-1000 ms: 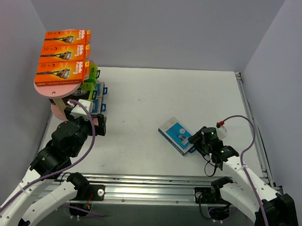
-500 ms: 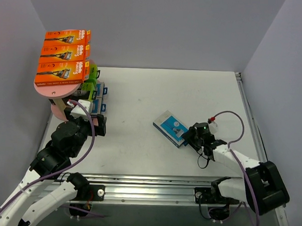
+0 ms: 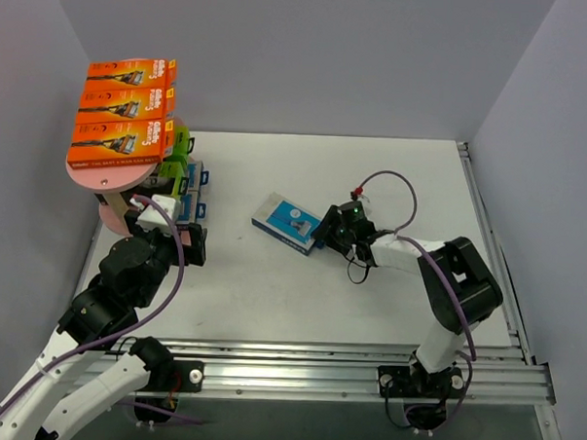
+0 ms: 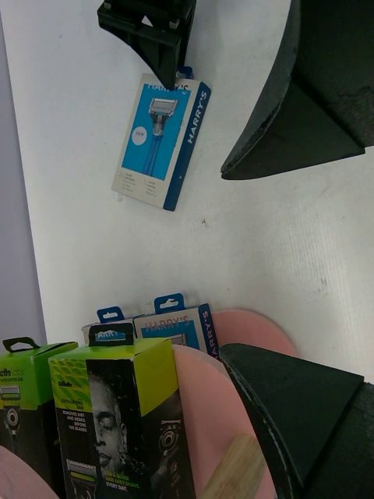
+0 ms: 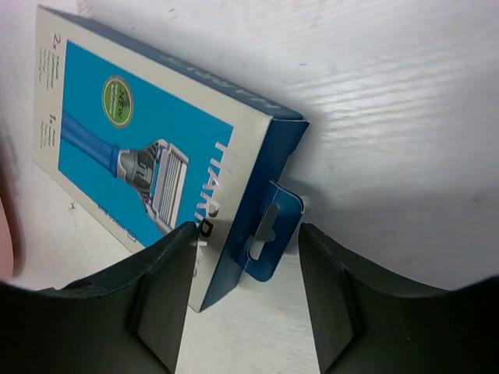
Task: Place and organize the shaving razors onto the shelf
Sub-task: Grab a shaving razor with the right arm
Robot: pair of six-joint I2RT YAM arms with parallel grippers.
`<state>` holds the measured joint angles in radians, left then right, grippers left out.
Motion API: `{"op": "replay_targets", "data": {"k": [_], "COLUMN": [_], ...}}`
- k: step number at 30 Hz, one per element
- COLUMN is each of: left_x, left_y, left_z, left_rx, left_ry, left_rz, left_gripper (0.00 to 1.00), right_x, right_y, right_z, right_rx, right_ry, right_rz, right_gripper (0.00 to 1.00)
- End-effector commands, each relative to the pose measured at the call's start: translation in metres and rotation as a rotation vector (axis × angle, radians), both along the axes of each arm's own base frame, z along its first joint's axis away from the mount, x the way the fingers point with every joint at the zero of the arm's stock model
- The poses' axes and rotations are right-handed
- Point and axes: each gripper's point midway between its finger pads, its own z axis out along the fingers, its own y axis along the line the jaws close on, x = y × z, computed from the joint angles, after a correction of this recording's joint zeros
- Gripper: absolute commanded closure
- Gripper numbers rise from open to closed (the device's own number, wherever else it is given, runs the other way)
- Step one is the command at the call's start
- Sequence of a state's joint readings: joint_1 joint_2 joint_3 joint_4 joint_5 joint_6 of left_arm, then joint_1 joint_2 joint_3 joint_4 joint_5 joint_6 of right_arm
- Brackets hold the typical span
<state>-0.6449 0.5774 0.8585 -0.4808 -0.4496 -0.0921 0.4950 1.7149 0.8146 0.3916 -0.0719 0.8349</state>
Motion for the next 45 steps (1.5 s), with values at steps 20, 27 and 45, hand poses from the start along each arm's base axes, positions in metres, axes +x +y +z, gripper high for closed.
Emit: {"op": "replay_targets", "data": {"k": [20, 27, 45], "left_x": [0.004, 0.004, 0.004], "left_y": [0.003, 0.001, 0.0], "left_z": [0.014, 0.013, 0.012], "left_rx": [-0.034, -0.037, -0.036], "left_ry": [-0.041, -0.037, -0.034], "left_rz": [0.03, 0.025, 0.021], "left_gripper": [0.05, 0.05, 0.05], "right_x": [-0.016, -0.026, -0.02], "right_y": [-0.001, -0.002, -0.005], "right_z": [0.032, 0.015, -0.012], "right_rx": [0.195, 0.33, 0.443], "right_ry": [-0.113, -0.108, -0.108], "right_rz": [0.007, -0.072, -0.129], "right_gripper": [0.47, 0.54, 0.6]}}
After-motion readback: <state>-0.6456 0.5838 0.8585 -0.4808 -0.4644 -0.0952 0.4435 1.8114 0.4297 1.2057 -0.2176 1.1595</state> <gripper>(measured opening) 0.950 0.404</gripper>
